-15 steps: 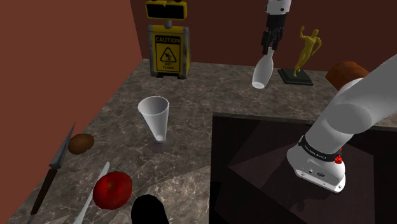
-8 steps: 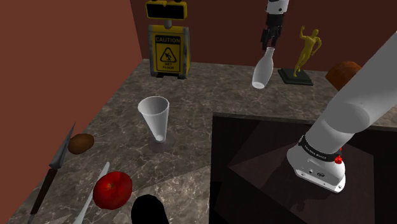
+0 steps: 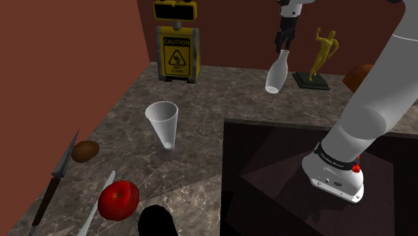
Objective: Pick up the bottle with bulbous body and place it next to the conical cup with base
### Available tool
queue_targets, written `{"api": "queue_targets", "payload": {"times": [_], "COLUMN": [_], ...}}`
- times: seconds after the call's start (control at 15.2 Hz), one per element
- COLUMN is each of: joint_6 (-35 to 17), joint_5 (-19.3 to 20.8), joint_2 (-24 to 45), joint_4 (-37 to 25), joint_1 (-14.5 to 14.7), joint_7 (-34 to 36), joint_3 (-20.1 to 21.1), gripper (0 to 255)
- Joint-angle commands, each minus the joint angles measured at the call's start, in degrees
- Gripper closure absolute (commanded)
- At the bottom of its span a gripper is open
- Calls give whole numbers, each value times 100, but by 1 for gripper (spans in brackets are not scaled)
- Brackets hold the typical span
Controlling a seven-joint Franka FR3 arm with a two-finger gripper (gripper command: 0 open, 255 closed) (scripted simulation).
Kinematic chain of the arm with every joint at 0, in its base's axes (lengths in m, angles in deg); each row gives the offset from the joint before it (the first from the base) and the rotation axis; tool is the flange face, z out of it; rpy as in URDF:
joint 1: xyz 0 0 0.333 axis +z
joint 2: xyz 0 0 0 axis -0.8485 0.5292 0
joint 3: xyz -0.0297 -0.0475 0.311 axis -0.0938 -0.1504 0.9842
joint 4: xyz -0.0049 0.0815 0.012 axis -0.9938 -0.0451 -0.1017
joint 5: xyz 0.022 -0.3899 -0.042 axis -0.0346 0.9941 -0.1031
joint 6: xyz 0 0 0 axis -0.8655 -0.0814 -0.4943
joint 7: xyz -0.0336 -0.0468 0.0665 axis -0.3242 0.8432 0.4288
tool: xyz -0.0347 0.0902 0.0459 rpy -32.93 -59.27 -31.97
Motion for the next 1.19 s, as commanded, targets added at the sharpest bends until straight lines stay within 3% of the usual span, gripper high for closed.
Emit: {"api": "queue_targets", "payload": {"times": [0.0,0.2,0.73,0.79,1.12], "joint_6": [-143,-411,-411,-411,-411], "joint_5": [-27,-52,-51,-51,-51], "joint_2": [58,112,112,112,112], "joint_4": [87,307,306,306,306], "joint_1": [-16,-28,-28,-28,-28], "joint_7": [-28,-46,-46,-46,-46], "joint_3": [-7,-9,-9,-9,-9], "gripper": [0,0,0,255,255]}}
